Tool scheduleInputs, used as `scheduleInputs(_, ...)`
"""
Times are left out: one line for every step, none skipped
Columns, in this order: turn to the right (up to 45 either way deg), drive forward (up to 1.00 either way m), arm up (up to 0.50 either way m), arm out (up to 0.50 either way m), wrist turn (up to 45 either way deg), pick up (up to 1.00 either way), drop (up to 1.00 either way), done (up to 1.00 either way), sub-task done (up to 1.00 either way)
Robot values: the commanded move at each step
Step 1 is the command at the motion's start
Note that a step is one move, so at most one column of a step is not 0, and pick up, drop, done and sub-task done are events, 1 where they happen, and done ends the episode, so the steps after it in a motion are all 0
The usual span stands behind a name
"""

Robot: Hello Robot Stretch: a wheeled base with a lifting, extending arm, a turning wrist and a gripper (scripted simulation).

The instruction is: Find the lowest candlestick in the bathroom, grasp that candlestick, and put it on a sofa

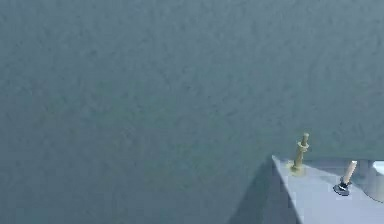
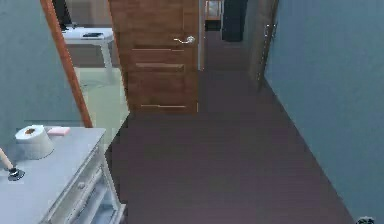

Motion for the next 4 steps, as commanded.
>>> scheduleInputs(-45.0,0.0,0.0,0.0,0.0,0.0,0.0,0.0,0.0)
scheduleInputs(-12.0,0.0,0.0,0.0,0.0,0.0,0.0,0.0,0.0)
scheduleInputs(0.0,0.0,0.5,0.0,0.0,0.0,0.0,0.0,0.0)
scheduleInputs(0.0,0.0,0.38,0.0,0.0,0.0,0.0,0.0,0.0)
